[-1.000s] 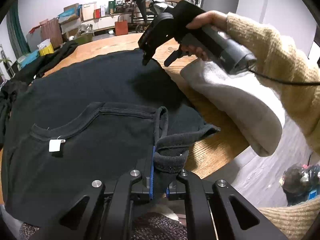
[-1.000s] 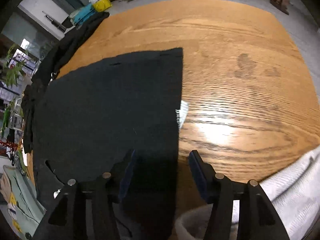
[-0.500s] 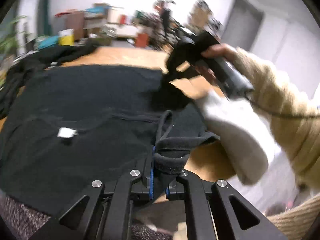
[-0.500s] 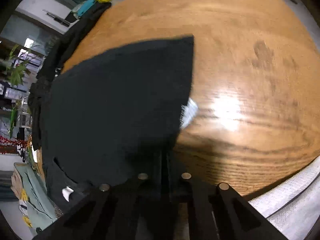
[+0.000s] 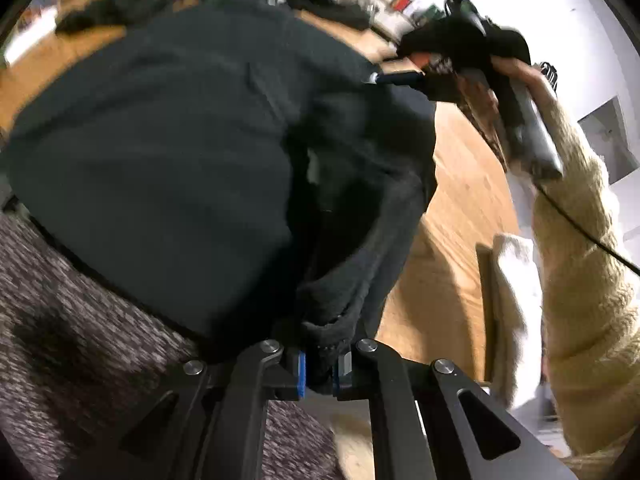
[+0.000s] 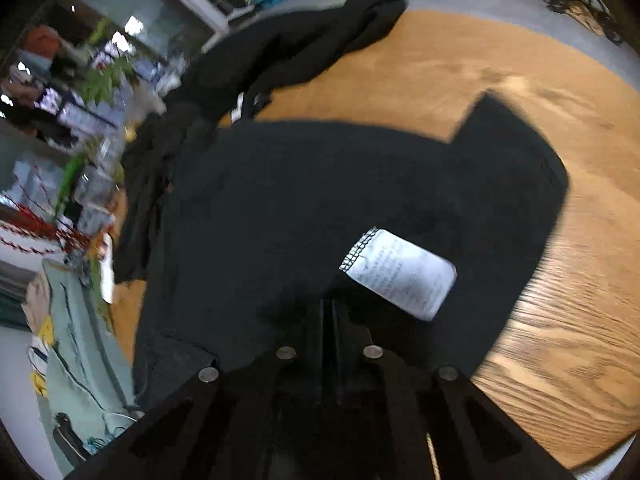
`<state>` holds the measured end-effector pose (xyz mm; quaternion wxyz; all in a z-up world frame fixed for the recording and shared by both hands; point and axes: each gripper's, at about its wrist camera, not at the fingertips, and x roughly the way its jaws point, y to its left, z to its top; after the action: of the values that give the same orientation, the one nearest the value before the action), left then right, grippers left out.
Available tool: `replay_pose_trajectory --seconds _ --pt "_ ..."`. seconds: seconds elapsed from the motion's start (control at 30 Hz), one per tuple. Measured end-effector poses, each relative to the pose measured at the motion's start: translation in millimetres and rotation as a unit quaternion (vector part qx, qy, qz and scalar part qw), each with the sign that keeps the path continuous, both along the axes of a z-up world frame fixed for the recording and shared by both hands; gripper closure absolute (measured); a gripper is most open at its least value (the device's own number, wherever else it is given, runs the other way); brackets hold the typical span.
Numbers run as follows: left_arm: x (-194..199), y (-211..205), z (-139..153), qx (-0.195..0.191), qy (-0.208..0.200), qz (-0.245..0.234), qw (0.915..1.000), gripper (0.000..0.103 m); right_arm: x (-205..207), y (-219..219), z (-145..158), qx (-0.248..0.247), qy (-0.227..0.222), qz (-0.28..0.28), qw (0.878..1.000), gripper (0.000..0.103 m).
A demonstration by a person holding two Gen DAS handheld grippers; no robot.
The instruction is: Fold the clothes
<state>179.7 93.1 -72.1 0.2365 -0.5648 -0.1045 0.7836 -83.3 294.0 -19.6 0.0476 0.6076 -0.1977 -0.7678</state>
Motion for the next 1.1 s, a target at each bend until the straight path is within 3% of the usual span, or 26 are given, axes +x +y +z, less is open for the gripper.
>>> replay_pose_trajectory --seconds 0.03,0.13,0.17,0.23,0.37,0.47,0.6,0.77,0.97,1.03,1.1 --pt "-1 0 -4 0.006 -0.016 0.000 0.9998 0.090 2 -5 -4 -0.010 -0.007 -0.006 1.000 0.058" --pt "-7 -7 -10 0.014 -0.058 -0.002 0.9982 0.076 7 -3 6 -0.041 0.002 -0.016 0.999 0.055" --pt "-8 -10 -11 0.018 -0.070 -0.002 0.9973 0.072 9 -2 17 -0.033 0.017 -0.014 0.999 0.052" --pt "-11 -19 -9 0.015 -0.085 -0.006 0.9962 0.055 16 7 41 -0.009 0.054 -0.015 0.998 0.045" --pt "-15 -36 -2 0.007 -0.098 -0.032 0.9947 0.052 36 23 80 0.030 0.110 -0.026 0.993 0.031" --pt "-16 -50 14 0.007 -0.082 -0.071 0.9941 0.052 43 31 86 0.066 0.119 -0.036 0.990 0.028" --pt "-32 -71 30 -0.013 -0.052 -0.080 0.9954 0.052 59 51 78 0.126 0.095 -0.063 0.985 0.025" --pt "-42 -82 42 -0.011 -0.028 -0.080 0.9963 0.052 68 59 50 0.110 0.050 -0.081 0.989 0.025" --pt "-38 -42 38 -0.077 0.028 -0.121 0.9893 0.052 91 15 16 0.065 0.033 -0.040 0.996 0.027" --pt "-31 -31 46 -0.087 0.062 -0.147 0.9834 0.052 108 5 15 0.061 0.045 -0.049 0.996 0.034" --pt "-26 -21 55 -0.075 0.089 -0.171 0.9784 0.052 128 -16 25 0.034 0.094 -0.024 0.995 0.034"
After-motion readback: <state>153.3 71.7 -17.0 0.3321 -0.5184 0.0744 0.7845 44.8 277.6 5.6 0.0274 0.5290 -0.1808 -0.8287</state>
